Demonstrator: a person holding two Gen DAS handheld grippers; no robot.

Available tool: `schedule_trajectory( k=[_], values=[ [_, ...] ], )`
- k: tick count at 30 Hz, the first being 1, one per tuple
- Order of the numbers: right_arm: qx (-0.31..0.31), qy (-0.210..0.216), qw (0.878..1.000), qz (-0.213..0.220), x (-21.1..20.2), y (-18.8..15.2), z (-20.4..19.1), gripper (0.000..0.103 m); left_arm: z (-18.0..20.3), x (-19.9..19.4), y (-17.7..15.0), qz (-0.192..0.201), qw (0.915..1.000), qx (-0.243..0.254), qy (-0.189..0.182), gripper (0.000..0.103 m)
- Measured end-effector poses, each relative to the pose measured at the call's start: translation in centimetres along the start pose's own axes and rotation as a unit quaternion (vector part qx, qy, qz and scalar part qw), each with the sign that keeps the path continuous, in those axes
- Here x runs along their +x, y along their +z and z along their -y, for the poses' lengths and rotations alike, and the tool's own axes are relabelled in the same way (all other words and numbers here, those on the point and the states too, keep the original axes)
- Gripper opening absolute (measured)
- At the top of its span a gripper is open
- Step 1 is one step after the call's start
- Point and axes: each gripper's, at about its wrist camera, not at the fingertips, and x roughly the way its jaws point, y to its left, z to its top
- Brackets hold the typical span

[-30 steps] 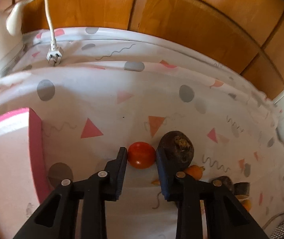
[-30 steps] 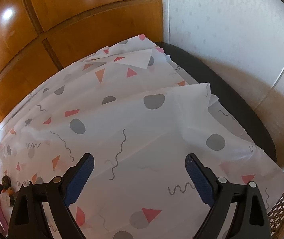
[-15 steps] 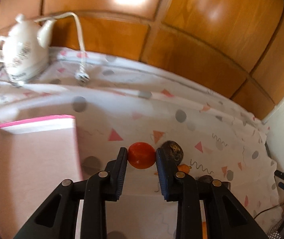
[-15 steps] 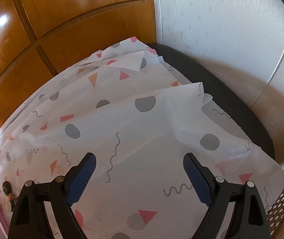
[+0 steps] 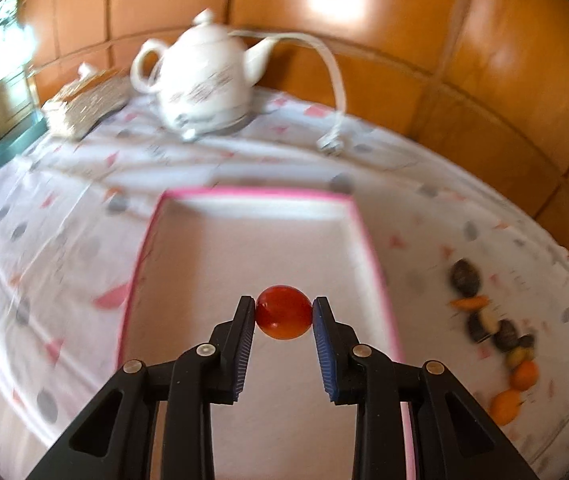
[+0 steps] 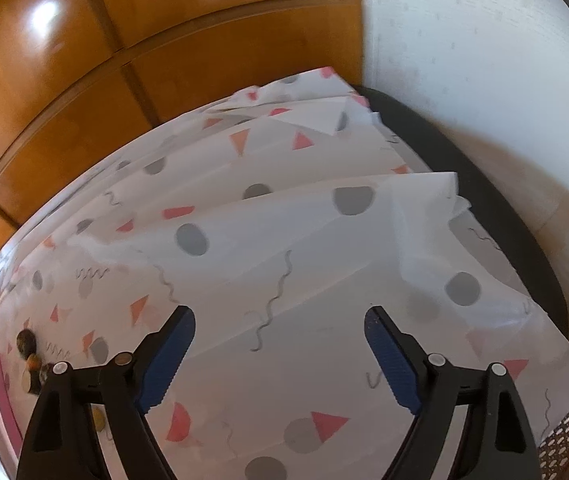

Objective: Organize fruits
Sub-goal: 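Lower the tomato into the pink tray and open the left tool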

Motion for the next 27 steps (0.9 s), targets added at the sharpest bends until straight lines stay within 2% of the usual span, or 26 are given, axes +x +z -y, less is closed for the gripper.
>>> schedule_trajectory(
  k=[5, 7, 10, 13, 14, 17, 22, 27],
  values=[
    [-0.041, 0.038, 0.998, -0.005, 0.0, -0.4, -1.9, 0.083, -2.0, 0.4, -2.6, -0.014, 0.9997, -0.014, 0.017, 0.030],
    [-0.060, 0.061, 0.996, -0.007, -0.1, -0.6, -2.8, 0.078, -2.2, 0.3, -3.2, -0.016, 0.9996, -0.014, 0.019, 0.031],
    [-0.096, 0.097, 0.991, -0.013, -0.2, -1.3, -4.4, 0.075, -2.2, 0.2, -3.8, -0.014, 0.9996, -0.011, 0.020, 0.037],
    [-0.144, 0.121, 0.982, -0.013, -0.5, -2.2, -6.6, 0.070, -2.3, 0.0, -4.0, -0.013, 0.9997, -0.013, 0.017, 0.038],
    [-0.155, 0.126, 0.980, -0.013, -0.6, -2.4, -7.0, 0.068, -2.4, -0.2, -4.0, -0.011, 0.9997, -0.013, 0.017, 0.041],
    [-0.202, 0.144, 0.969, -0.015, -0.8, -3.4, -8.8, 0.061, -2.2, -1.0, -4.2, -0.001, 0.9998, -0.009, 0.016, 0.051],
    [-0.284, 0.171, 0.943, -0.027, -1.1, -5.6, -11.7, 0.047, -2.1, -1.9, -4.7, 0.007, 0.9999, 0.000, 0.013, 0.055],
    [-0.346, 0.183, 0.919, -0.041, -1.0, -8.0, -13.8, 0.039, -1.8, -2.7, -5.5, 0.011, 0.9999, 0.008, 0.009, 0.063]
  ],
)
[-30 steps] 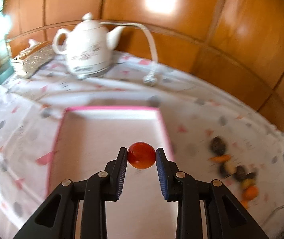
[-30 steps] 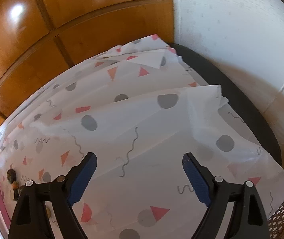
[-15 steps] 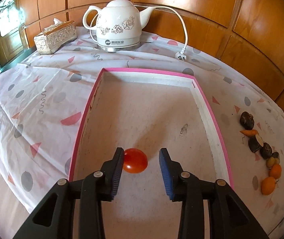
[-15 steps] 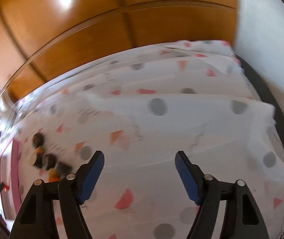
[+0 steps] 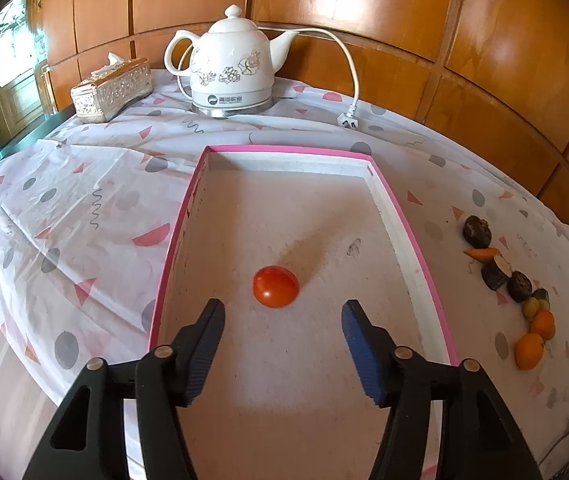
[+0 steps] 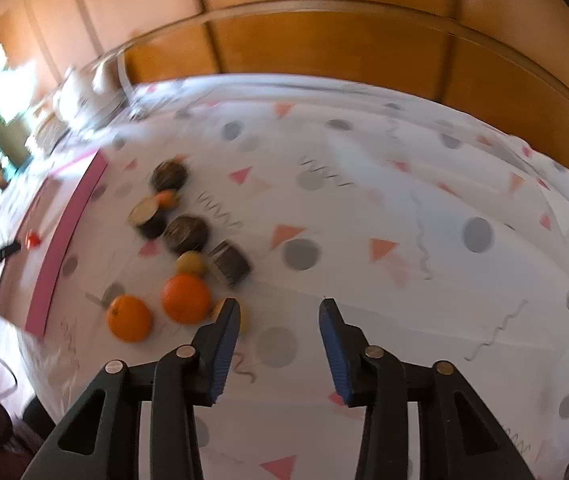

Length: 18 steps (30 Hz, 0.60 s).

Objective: Organize fruits
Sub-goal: 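Lower the tomato into the pink tray and open the left tool, then grasp the small yellow round fruit with the right tool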

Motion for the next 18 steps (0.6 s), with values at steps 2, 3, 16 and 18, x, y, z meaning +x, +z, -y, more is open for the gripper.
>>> schedule_trajectory(
  k=[2, 3, 16, 18],
  values=[
    [-0.018, 0.006, 1.000, -0.007, 0.4, -0.1, -0.9, 0.039, 0.1, -0.3, -0.3, 0.000, 1.0000, 0.004, -0.002, 0.063],
    [-0.027, 0.007, 1.000, -0.011, 0.6, -0.1, -1.3, 0.039, 0.1, -0.4, -0.4, 0.000, 1.0000, 0.005, -0.003, 0.063],
    [-0.115, -0.010, 0.992, -0.049, 3.6, -0.1, -4.4, 0.034, -0.6, -3.2, -1.6, 0.027, 0.9993, 0.022, -0.013, 0.072],
    [-0.127, -0.016, 0.990, -0.056, 4.2, -0.2, -4.7, 0.034, -0.9, -3.5, -1.8, 0.029, 0.9994, 0.018, -0.012, 0.075]
  ],
)
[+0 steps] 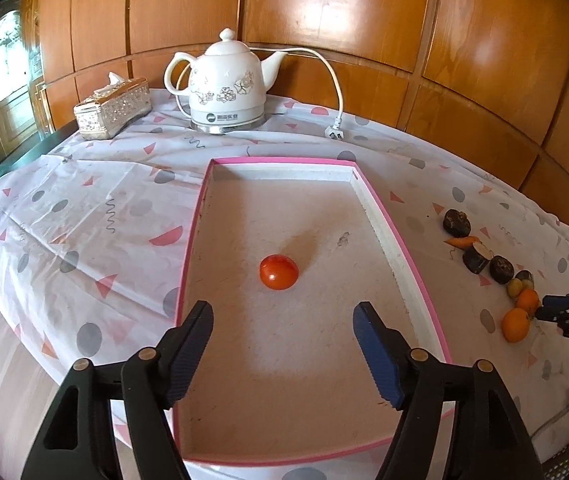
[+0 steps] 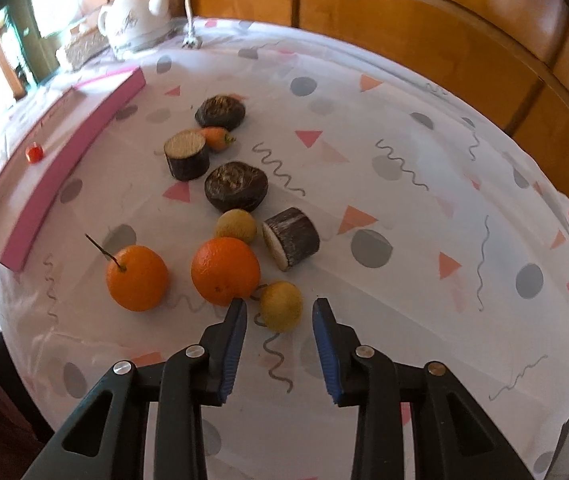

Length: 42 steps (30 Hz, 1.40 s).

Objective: Organize fruits
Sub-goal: 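Grasp the small yellow round fruit with the right tool, then carry the yellow fruit over the tray and open the right tool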

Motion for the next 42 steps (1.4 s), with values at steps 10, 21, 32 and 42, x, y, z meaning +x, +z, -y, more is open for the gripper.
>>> schedule_trajectory(
  k=[10, 21, 32, 42],
  values=[
    [-0.017, -0.009, 1.000, -0.010, 0.8, 0.0, -0.4, 0.024, -1.9, -0.6, -0.8, 0.009, 0.9985, -0.036, 0.040, 0.081],
    [0.055, 0.000, 0.998, 0.039, -2.0, 0.1, 1.8, 0.023, -5.1, -1.5, -1.2, 0.020, 0.9931, -0.088, 0.075, 0.087],
    [-0.019, 0.079, 0.992, 0.092, -6.7, 3.3, -6.9, 0.024, -4.0, -2.6, -1.1, 0.047, 0.9939, -0.067, 0.074, 0.089],
    [-0.087, 0.176, 0.975, 0.103, -4.6, 6.8, -19.3, 0.024, -3.9, -3.5, -1.0, 0.068, 0.9931, -0.056, 0.078, 0.090]
  ],
)
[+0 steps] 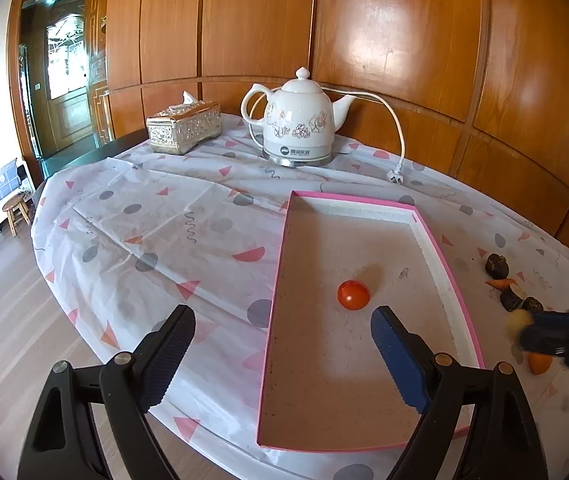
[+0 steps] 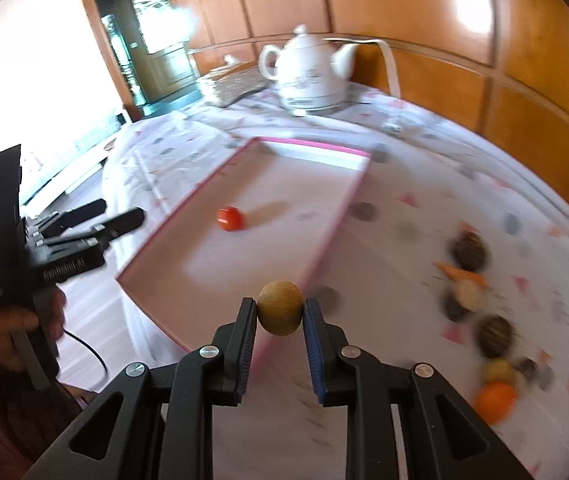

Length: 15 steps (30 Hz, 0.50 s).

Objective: Organize fruits
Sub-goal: 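Carry the yellow fruit over the tray and open the right tool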

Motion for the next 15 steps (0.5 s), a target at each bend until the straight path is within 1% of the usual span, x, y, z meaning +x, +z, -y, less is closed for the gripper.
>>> schedule_trajectory(
  k=[4, 8, 12, 13, 15],
  values=[
    [-0.003, 0.018, 1.000, -0.009, 2.6, 1.4, -1.9, 0.024, -0.3, 0.1, -0.1, -0.002, 1.0000, -0.006, 0.000, 0.090],
    [-0.008, 0.015, 1.000, -0.023, 4.6, 2.2, -3.1, 0.025, -0.5, 0.4, -0.2, -0.008, 0.9999, -0.011, 0.000, 0.090],
    [-0.008, 0.007, 1.000, -0.022, 4.8, 2.3, -3.4, 0.028, -0.7, 0.7, -0.3, -0.012, 0.9998, -0.016, -0.004, 0.092],
    [-0.009, 0.004, 1.000, -0.021, 4.7, 2.2, -3.3, 0.030, -0.8, 0.7, -0.3, -0.013, 0.9997, -0.018, -0.005, 0.093],
    [-0.011, -0.007, 1.000, -0.018, 4.2, 2.1, -3.1, 0.030, -0.9, 0.8, -0.4, -0.014, 0.9997, -0.021, -0.007, 0.093]
  ],
)
